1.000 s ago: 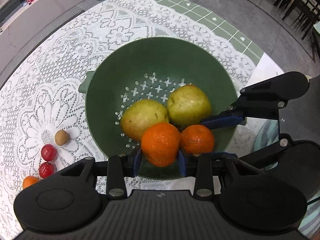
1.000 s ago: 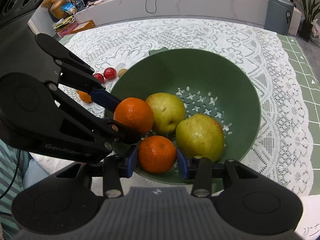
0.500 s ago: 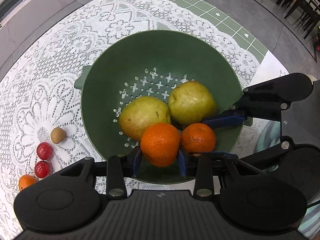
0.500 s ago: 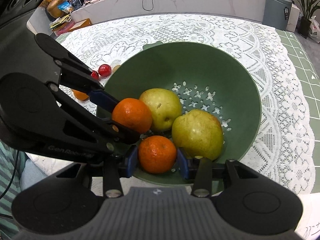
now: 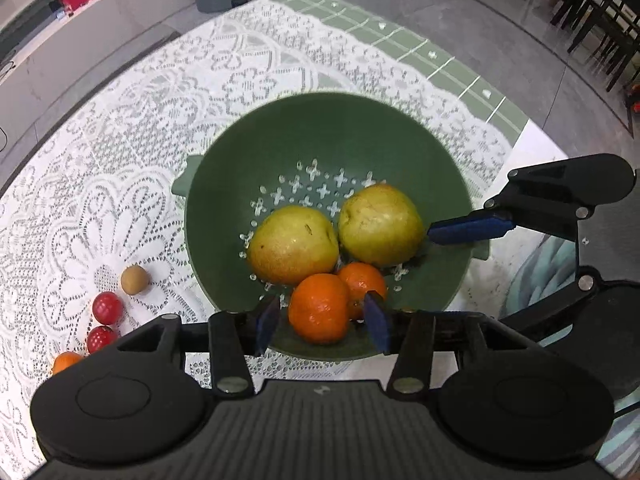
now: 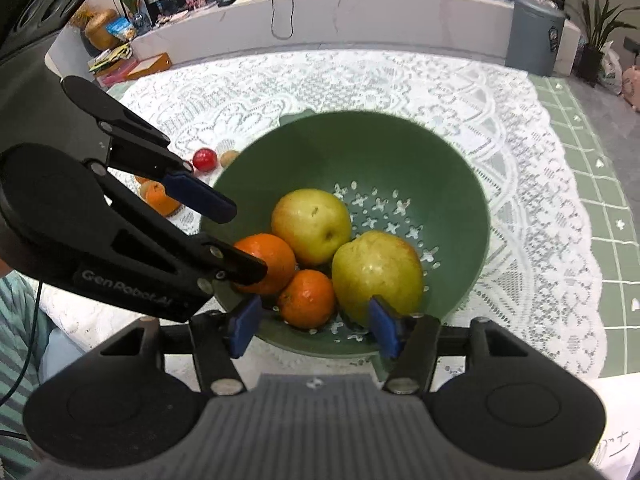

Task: Organize fruits
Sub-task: 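Open both tools and withdraw them toward the remaining fruit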

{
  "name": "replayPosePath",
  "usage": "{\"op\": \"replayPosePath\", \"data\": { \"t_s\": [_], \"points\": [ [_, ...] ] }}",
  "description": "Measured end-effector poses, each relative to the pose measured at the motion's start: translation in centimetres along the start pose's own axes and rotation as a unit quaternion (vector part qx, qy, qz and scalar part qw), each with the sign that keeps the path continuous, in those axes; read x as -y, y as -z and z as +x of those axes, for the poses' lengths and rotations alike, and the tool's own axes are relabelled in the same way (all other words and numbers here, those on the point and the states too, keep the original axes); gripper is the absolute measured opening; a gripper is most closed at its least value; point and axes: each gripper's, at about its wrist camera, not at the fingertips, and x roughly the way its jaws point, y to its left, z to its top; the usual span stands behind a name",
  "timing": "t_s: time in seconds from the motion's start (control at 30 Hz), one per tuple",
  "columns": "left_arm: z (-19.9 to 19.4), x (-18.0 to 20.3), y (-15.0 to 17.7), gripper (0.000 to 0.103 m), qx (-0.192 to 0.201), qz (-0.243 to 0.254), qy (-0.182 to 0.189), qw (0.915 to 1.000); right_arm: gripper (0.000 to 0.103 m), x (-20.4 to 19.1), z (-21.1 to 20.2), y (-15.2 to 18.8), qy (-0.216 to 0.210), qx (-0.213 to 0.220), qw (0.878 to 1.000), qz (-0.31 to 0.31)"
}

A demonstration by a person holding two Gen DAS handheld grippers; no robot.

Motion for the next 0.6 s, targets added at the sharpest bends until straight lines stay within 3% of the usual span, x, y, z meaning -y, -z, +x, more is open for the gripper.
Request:
{"op": "replayPosePath", "data": {
  "t_s": [0.1,0.3,0.47,0.6],
  "points": [
    [-1.0,0.0,0.3,0.058,0.020,-0.005,-0.004,0.9998,0.071,-0.4,-0.9,0.1,0.010,0.018,1.000,0.000],
    [-3.8,-0.2,1.5,0.058,0.090,-0.030,-0.023,0.9952,0.073,-1.6,-2.9,0.5,0.035,0.077,0.996,0.007],
    [-6.0,-0.9,3.3,0.058,0.153,-0.056,-0.045,0.9856,0.073,-3.7,-4.0,1.2,0.065,0.138,0.988,0.008],
    [-7.3,-1.8,5.3,0.059,0.196,-0.083,-0.067,0.9749,0.073,-5.8,-4.3,1.8,0.048,0.184,0.982,0.019]
  ]
}}
